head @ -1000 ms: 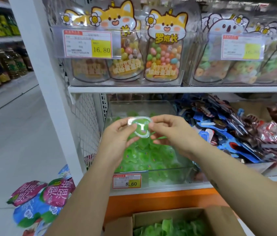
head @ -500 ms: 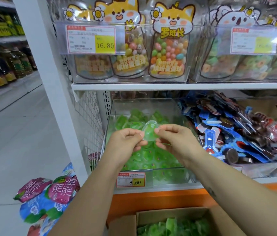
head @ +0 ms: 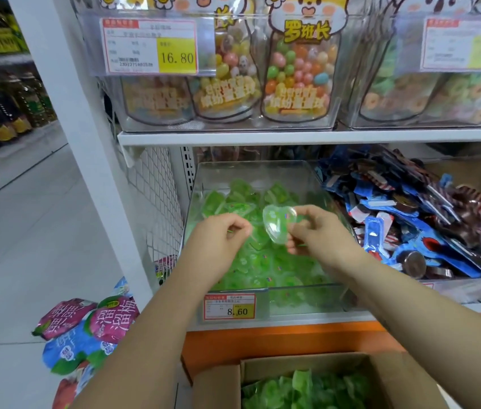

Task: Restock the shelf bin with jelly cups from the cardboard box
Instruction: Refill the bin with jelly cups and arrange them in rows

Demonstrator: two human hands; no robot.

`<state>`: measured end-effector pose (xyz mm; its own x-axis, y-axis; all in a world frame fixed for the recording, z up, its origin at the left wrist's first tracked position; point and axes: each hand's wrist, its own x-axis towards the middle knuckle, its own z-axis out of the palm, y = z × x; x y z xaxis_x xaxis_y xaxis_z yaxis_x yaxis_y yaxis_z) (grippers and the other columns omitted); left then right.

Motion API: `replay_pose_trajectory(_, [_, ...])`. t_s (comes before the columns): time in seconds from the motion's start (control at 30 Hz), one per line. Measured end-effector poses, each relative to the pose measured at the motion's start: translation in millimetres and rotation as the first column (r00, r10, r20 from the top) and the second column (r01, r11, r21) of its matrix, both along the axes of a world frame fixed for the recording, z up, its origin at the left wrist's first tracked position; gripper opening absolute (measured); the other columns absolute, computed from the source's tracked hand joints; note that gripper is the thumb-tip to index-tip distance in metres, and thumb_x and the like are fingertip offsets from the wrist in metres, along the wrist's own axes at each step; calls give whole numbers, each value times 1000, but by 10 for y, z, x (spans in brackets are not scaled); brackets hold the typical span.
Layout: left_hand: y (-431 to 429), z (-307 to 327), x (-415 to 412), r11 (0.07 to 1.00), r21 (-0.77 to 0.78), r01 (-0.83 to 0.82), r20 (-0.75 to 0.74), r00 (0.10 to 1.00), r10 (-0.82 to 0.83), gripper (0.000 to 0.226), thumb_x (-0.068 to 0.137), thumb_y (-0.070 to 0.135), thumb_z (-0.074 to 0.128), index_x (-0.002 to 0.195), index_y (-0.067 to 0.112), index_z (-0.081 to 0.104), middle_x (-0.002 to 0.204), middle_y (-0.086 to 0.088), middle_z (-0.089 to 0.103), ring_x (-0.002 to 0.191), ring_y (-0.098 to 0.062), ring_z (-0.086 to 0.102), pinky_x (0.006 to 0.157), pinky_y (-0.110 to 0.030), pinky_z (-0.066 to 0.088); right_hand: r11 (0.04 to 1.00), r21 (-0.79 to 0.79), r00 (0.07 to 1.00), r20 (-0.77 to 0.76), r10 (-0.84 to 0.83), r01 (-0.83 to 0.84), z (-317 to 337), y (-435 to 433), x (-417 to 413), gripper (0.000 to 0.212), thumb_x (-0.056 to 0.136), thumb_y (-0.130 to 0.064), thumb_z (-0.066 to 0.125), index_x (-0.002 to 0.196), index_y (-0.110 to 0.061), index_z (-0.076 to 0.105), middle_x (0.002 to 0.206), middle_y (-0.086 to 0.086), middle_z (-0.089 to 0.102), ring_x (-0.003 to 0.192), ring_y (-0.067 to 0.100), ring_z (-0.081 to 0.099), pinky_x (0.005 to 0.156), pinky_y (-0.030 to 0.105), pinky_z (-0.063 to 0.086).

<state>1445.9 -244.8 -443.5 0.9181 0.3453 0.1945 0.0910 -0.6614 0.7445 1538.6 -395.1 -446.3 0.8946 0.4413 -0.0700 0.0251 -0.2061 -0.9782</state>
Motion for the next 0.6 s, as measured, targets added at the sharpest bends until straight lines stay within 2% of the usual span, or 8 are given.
replay_pose_trajectory(0.03, [39, -8, -19, 986, 169, -14, -16, 1000, 16, 12, 93, 21, 57, 98, 23, 68, 96, 13, 66, 86, -2, 60, 79, -15, 45, 992, -120, 998, 41, 42, -37, -23, -20, 33, 20, 92, 4, 50, 112, 0, 52, 59, 8, 54, 51, 18, 54, 57, 31, 53])
replay_pose_trajectory(0.07, [61, -23, -31, 965, 262, -4, -34, 999, 14, 15, 94, 20, 56, 102, 22, 69, 101, 11, 67, 89, -3, 59, 81, -19, 46, 972, -217, 995, 29, 95, -86, -60, -29, 51, 18, 93, 3, 50, 110, -2, 52, 59, 9, 53, 52, 20, 52, 57, 32, 52])
replay_pose_trajectory(0.17, [60, -136, 2, 915, 392, 100, -178, 984, -32, 26, 97, 16, 49, 116, 22, 65, 119, 3, 63, 104, -12, 58, 90, -28, 46, 933, -308, 982, -96, 162, -184, -127, 29, 31, 16, 94, 1, 49, 108, -8, 46, 63, 10, 52, 53, 19, 51, 53, 27, 51])
replay_pose_trajectory(0.23, [73, -236, 46, 900, 401, 173, -312, 949, -43, 33, 97, 13, 46, 125, 22, 60, 128, -2, 58, 112, -19, 56, 95, -33, 46, 945, -273, 978, -148, 145, -181, -148, 91, 53, 16, 94, 2, 48, 108, -6, 44, 66, 9, 52, 54, 17, 52, 51, 25, 51])
replay_pose_trajectory(0.33, [102, -351, 70, 894, 390, 221, -415, 909, -44, 30, 96, 13, 46, 121, 16, 61, 124, -7, 59, 111, -25, 57, 94, -40, 48, 953, -240, 966, -220, 134, -187, -188, 167, 77, 16, 95, 3, 46, 108, -6, 43, 68, 9, 52, 56, 17, 52, 52, 24, 52])
replay_pose_trajectory(0.47, [96, -387, 75, 884, 414, 219, -425, 905, -25, 23, 95, 13, 46, 110, 9, 64, 119, -9, 61, 108, -27, 58, 91, -42, 47, 947, -278, 974, -204, 103, -159, -265, 236, 92, 21, 94, 5, 45, 109, -7, 38, 68, 10, 51, 54, 18, 50, 50, 26, 50])
replay_pose_trajectory(0.6, [107, -412, 90, 893, 399, 210, -410, 912, -31, 24, 93, 9, 46, 107, 6, 65, 114, -9, 62, 97, -23, 57, 82, -35, 44, 940, -322, 990, -120, 79, -115, -345, 258, 143, 26, 92, 7, 49, 104, -11, 34, 69, 12, 53, 53, 21, 50, 55, 33, 52])
